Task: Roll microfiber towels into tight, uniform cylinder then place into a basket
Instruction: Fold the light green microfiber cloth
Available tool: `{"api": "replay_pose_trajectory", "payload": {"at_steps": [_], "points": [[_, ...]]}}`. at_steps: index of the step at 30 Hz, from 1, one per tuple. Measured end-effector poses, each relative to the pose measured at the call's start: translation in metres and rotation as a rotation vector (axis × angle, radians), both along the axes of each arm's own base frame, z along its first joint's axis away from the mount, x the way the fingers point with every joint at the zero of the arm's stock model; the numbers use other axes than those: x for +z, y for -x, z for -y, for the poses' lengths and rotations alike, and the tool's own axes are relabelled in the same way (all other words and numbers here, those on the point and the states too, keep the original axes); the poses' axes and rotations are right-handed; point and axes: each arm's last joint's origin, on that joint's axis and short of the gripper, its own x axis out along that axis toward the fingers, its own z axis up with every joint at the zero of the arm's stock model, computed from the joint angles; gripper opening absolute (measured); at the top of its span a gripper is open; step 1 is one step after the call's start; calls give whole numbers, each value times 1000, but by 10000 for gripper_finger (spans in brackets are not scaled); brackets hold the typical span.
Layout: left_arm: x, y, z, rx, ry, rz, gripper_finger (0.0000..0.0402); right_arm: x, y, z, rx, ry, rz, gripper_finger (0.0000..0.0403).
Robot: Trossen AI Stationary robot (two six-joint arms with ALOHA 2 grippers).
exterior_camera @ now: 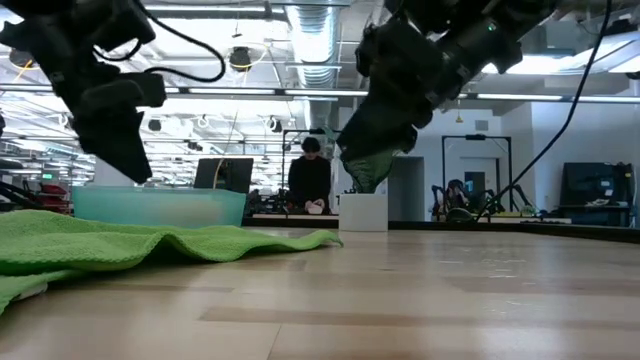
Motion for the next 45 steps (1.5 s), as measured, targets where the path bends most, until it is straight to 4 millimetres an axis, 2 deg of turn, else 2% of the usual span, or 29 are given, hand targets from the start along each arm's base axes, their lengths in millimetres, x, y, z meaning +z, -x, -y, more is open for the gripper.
{"api": "replay_pose_trajectory", "payload": {"at_steps": [7,10,12,16,22,30,36,45], "points": [[-8,2,-5,164,34,-32,178,-3,-6,-1,-58,-79,33,224],[-11,0,-8,209,11,-52,178,-13,-8,-2,-92,-119,9,224],[-14,-2,-9,226,11,-65,178,-16,-15,-5,-96,-146,55,224],[-20,-5,-10,257,3,-101,178,-38,-20,-12,-109,-176,8,224],[-31,-13,-12,305,-3,-139,178,-44,-31,-18,-133,-222,12,224],[-49,-26,-21,360,8,-181,178,-34,-32,-31,-88,-214,28,224],[-63,-34,-31,409,13,-213,178,-34,-29,-29,-82,-191,-3,224],[-64,-50,-28,259,8,-125,178,-38,-26,-29,-64,-153,-53,224]]}}
